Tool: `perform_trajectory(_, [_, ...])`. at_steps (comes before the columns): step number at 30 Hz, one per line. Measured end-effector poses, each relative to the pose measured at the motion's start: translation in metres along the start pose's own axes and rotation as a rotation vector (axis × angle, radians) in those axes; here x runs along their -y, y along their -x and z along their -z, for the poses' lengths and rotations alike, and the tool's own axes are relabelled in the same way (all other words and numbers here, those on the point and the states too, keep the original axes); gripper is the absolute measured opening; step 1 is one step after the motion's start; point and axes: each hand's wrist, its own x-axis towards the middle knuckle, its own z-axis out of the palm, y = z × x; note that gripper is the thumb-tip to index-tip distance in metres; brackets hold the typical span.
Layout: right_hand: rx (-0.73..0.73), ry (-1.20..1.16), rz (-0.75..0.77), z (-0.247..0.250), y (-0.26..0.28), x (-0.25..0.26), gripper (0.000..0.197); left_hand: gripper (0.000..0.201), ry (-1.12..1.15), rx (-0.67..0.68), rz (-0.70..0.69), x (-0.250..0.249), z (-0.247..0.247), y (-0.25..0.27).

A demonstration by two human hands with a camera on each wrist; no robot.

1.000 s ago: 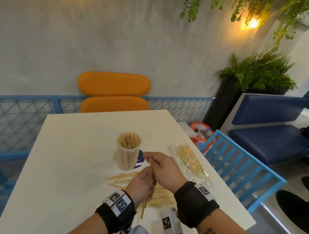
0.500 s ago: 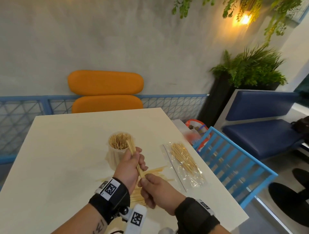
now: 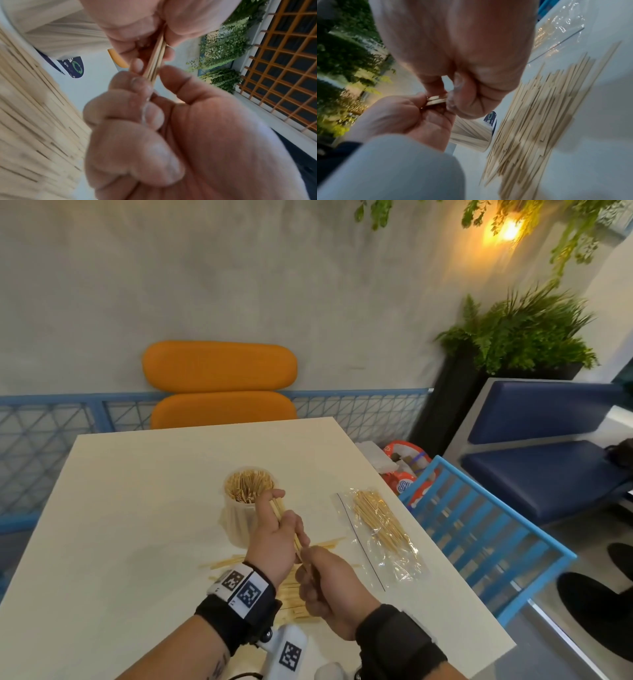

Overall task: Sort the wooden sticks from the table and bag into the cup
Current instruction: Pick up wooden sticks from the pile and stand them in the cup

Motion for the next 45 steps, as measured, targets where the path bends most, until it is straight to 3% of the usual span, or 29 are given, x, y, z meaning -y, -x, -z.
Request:
perform_trajectory(5, [-0.038, 0.125, 0.212, 0.006, -0.008, -0.005, 0.024, 0.029, -0.112, -0.017, -0.030, -0.006, 0.005, -0.005])
perform_trajectory(7, [-0.088, 0.386, 0.308, 0.008, -0.013, -0.007, 0.017, 0.030, -0.165, -0.008, -0.032, -0.008, 0.009, -0.005])
perform_trajectory(10, [-0.092, 0.693, 0.373, 0.010, -0.021, -0.009, 0.024, 0.034, -0.239, 0.064, -0.066, -0.013, 0.011, -0.001])
perform_trajectory(16, [-0.032, 0.564, 0.356, 0.018, -0.031, -0.003, 0.029, 0.030, -0.351, 0.247, -0.110, -0.032, 0.029, -0.014])
perform_trajectory(20, [0.005, 0.619, 0.479, 0.010, -0.035, 0.018, 0.029, 0.027, -0.333, 0.187, -0.133, -0.050, 0.035, -0.023])
perform_trajectory(24, [-0.073, 0.768, 0.556, 0.004, -0.050, 0.038, 0.017, 0.029, -0.414, 0.062, -0.232, -0.074, 0.045, -0.041])
perform_trajectory(27, [-0.164, 0.956, 0.538, 0.011, -0.058, 0.039, 0.045, 0.023, -0.497, -0.106, -0.316, -0.095, 0.064, -0.061])
perform_trajectory(30, [-0.184, 1.238, 0.499, 0.027, -0.066, 0.026, 0.050, 0.021, -0.577, -0.168, -0.351, -0.103, 0.082, -0.081])
perform_trajectory(35, [-0.194, 1.456, 0.412, 0.041, -0.075, -0.004, 0.044, 0.019, -0.791, -0.122, -0.324, -0.086, 0.082, -0.096])
perform_trajectory(38, [-0.188, 1.436, 0.392, 0.043, -0.076, -0.015, 0.041, 0.017, -0.840, -0.108, -0.295, -0.069, 0.079, -0.103])
perform_trajectory(42, [-0.188, 1.396, 0.403, 0.043, -0.077, -0.018, 0.039, 0.015, -1.013, 0.020, -0.225, -0.040, 0.077, -0.109])
perform_trajectory(45, [-0.202, 1.379, 0.417, 0.043, -0.078, -0.016, 0.038, 0.012, -1.152, 0.064, -0.114, -0.016, 0.079, -0.108])
